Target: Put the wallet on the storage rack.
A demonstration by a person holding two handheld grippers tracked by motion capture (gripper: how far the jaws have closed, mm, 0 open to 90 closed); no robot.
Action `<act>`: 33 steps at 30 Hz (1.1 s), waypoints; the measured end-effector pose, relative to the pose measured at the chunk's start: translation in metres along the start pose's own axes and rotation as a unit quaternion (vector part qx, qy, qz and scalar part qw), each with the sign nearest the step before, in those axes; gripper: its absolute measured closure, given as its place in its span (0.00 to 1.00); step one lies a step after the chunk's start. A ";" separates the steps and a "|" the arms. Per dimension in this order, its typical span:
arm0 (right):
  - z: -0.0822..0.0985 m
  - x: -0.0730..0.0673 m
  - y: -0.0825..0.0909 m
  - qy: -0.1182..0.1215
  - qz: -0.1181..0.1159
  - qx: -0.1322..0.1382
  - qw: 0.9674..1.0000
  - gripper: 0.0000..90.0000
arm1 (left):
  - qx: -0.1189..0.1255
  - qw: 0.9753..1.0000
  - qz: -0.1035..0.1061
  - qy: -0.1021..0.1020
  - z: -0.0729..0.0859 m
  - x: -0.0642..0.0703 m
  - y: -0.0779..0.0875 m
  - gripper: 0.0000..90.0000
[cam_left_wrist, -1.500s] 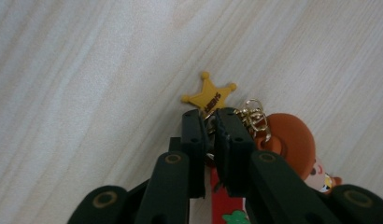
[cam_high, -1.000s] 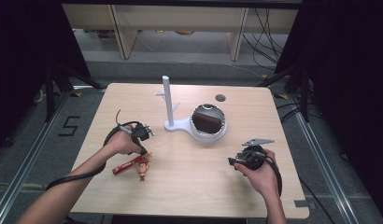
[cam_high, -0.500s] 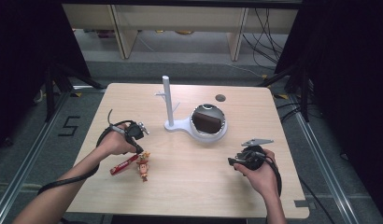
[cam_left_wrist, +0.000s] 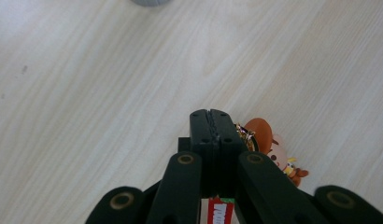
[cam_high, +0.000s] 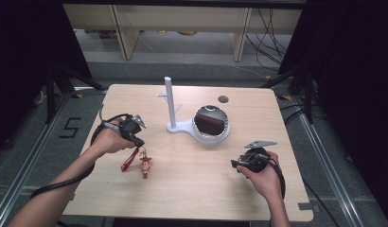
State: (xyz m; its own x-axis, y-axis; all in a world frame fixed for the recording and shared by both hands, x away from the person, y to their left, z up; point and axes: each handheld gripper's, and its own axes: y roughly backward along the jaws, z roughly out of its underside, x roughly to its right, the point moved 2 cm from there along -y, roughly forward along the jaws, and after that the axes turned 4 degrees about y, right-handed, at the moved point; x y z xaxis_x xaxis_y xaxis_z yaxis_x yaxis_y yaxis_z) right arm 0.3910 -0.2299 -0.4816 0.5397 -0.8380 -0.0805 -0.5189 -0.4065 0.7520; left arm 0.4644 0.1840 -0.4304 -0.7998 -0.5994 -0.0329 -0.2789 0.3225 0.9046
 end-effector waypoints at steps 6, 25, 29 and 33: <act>0.001 -0.001 -0.002 -0.010 -0.001 0.007 1.000 0.58 | 0.016 1.000 -0.011 0.007 -0.006 -0.001 0.013 0.99; 0.001 0.000 -0.003 0.003 0.003 0.013 1.000 0.58 | 0.059 0.998 -0.032 0.000 -0.033 -0.008 0.041 1.00; 0.000 0.002 0.000 0.005 -0.002 -0.004 1.000 0.58 | 0.057 0.998 -0.023 0.011 -0.029 -0.011 0.030 1.00; 0.000 0.001 0.000 0.001 -0.001 -0.007 1.000 0.58 | 0.054 0.998 -0.019 0.020 -0.025 -0.016 0.020 1.00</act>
State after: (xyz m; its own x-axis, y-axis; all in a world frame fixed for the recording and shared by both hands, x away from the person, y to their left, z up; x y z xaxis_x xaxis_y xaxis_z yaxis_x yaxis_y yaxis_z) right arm 0.3912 -0.2313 -0.4818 0.5422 -0.8365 -0.0798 -0.5095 -0.4028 0.7604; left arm 0.4847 0.1813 -0.4007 -0.7664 -0.6406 -0.0479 -0.3666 0.3749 0.8515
